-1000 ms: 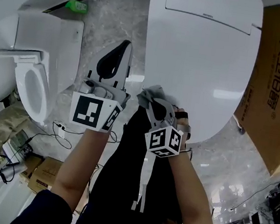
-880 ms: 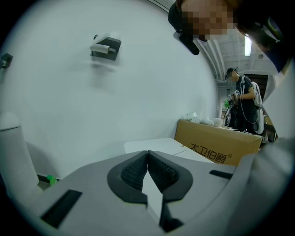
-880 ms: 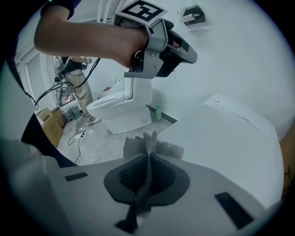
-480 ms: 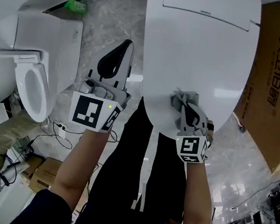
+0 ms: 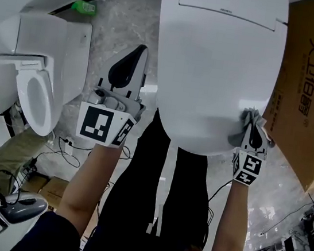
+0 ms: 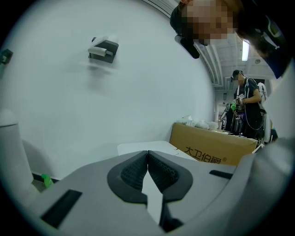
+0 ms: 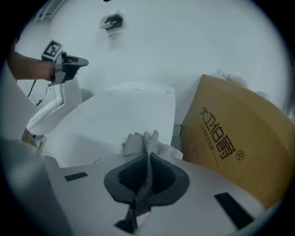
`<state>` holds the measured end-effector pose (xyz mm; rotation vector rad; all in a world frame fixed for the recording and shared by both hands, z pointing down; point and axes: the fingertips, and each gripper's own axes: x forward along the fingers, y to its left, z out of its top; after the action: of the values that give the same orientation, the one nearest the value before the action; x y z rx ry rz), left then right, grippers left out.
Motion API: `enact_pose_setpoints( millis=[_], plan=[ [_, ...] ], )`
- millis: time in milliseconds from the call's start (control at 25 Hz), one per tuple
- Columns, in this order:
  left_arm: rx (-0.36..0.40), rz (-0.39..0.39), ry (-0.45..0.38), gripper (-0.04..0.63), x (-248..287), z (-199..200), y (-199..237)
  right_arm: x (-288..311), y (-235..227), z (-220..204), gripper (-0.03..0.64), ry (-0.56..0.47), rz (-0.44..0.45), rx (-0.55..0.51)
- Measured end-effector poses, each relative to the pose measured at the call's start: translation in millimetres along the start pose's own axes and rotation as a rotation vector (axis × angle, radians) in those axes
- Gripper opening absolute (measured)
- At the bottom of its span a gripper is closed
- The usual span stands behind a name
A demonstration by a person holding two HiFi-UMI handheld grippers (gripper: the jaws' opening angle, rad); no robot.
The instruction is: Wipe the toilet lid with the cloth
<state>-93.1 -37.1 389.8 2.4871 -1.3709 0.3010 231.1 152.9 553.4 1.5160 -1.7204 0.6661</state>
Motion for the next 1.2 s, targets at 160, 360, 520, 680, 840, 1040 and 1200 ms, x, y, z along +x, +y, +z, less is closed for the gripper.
enact_pose_setpoints(
  millis=[160, 360, 520, 680, 840, 1040, 1200],
  plan=[
    [-0.002, 0.001, 0.0, 0.02, -0.5, -1.2, -7.4, -2.5, 8.2, -4.3, 0.025, -0.011, -0.012, 0.077],
    [0.002, -0.003, 0.002, 0.02, -0.3, -1.3, -15.7, -6.0, 100.1, 12.0, 0.025, -0.022, 0.207, -0.116],
    [-0.007, 0.007, 0.0, 0.02, -1.1, -1.8, -19.1, -5.5, 173.1, 21.4, 0.025, -0.03, 0.348, -0.209],
    [-0.007, 0.01, 0.0, 0.02, -5.6, -2.6, -22.0, -8.1, 224.8, 28.2, 0.025, -0.047, 0.444, -0.259],
    [-0.007, 0.015, 0.003, 0.02, -9.8, -4.9, -23.6, -15.1, 269.0, 25.8, 0.025, -0.039, 0.543, -0.361],
    [-0.003, 0.016, 0.008, 0.02, -13.3, -7.6, -27.3, -22.8, 289.0, 16.9, 0.025, -0.032, 0.612, -0.44],
    [-0.002, 0.017, 0.01, 0.02, -15.1, -9.0, -29.2, -25.1, 280.2, 12.7, 0.025, -0.035, 0.626, -0.461]
  ],
)
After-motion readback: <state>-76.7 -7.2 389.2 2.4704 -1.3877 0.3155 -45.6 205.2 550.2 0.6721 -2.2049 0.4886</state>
